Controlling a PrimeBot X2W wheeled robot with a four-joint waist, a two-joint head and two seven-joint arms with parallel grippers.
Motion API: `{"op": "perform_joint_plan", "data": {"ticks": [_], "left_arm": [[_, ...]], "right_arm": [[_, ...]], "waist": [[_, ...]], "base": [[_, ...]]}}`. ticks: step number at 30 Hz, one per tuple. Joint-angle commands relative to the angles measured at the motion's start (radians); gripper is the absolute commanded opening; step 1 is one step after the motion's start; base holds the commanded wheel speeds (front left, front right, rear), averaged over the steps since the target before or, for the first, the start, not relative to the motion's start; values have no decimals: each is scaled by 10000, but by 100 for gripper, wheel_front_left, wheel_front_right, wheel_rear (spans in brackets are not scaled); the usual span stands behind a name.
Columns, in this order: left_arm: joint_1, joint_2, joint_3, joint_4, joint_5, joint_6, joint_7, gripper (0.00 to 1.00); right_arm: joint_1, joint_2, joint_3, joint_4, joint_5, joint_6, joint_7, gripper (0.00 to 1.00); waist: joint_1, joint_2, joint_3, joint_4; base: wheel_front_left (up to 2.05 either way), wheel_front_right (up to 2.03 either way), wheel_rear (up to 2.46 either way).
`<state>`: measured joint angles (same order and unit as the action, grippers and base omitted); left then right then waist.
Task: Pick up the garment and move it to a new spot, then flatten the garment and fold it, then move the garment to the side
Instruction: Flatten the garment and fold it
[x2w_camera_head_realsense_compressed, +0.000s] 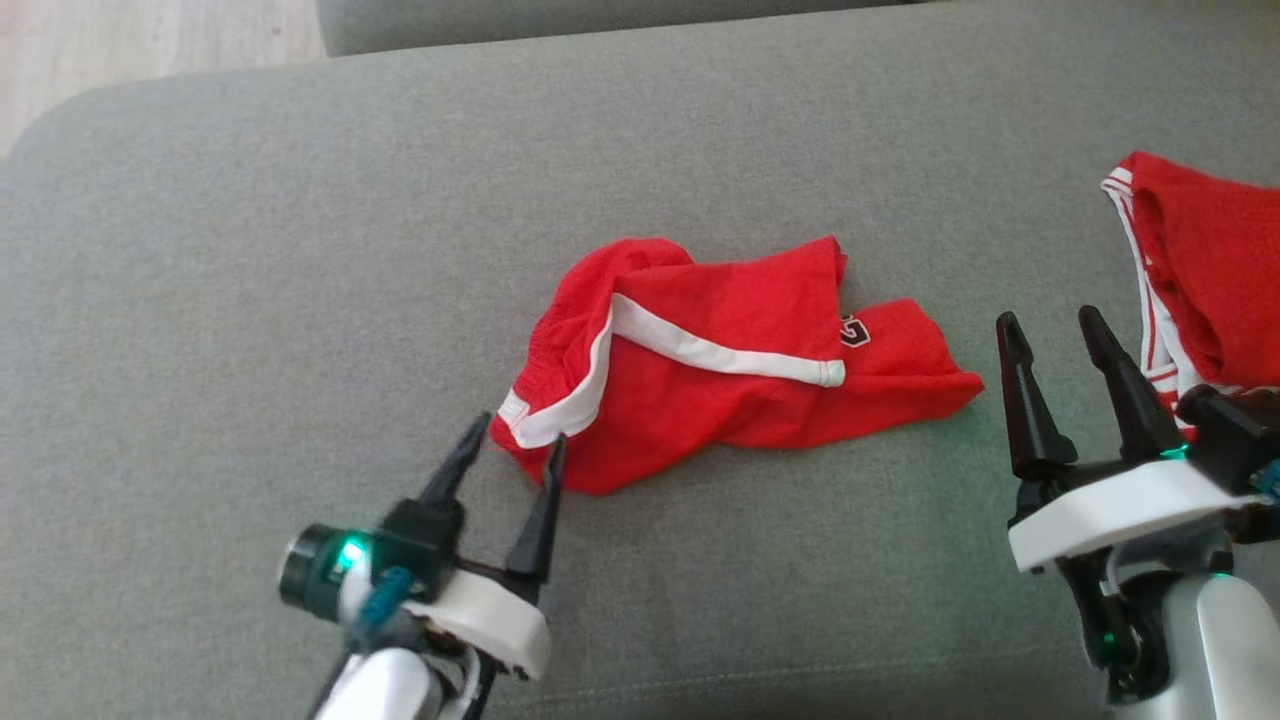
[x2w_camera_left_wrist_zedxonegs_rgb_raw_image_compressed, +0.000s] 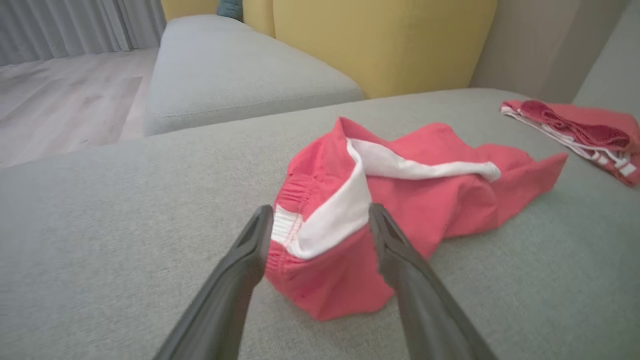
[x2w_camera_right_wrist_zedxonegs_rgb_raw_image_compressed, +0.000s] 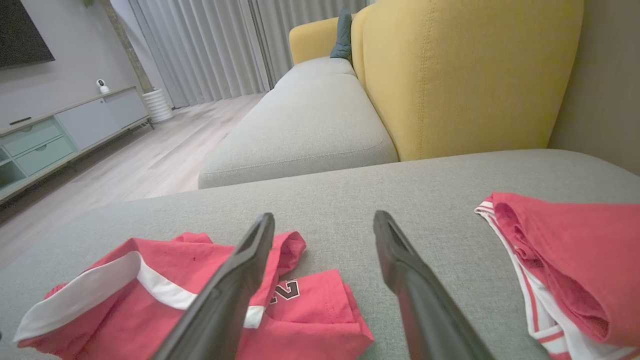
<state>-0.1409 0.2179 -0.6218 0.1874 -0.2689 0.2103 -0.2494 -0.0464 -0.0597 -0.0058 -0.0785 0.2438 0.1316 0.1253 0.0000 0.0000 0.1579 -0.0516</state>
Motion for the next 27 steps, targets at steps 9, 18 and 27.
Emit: {"op": "perform_joint_plan", "data": {"ticks": [9,18,27], "left_arm": [[209,405,2052,-1517,-582,526,-122,100],[669,827,3021,-1679,-635,656,-123,100],[783,829,3128,-1598,-562,597,-123,100]], "right_arm": [[76,-232,252,-529,-143,-9,174,100],[331,-286,308,-686,-237,-9,325,100],[405,-261,328,-840,-251,-9,396,100]], "waist": [[0,0,-291,228],[0,0,-537,240],[0,0,-521,176]], "base": [[0,0,0],[0,0,0],[0,0,0]]}}
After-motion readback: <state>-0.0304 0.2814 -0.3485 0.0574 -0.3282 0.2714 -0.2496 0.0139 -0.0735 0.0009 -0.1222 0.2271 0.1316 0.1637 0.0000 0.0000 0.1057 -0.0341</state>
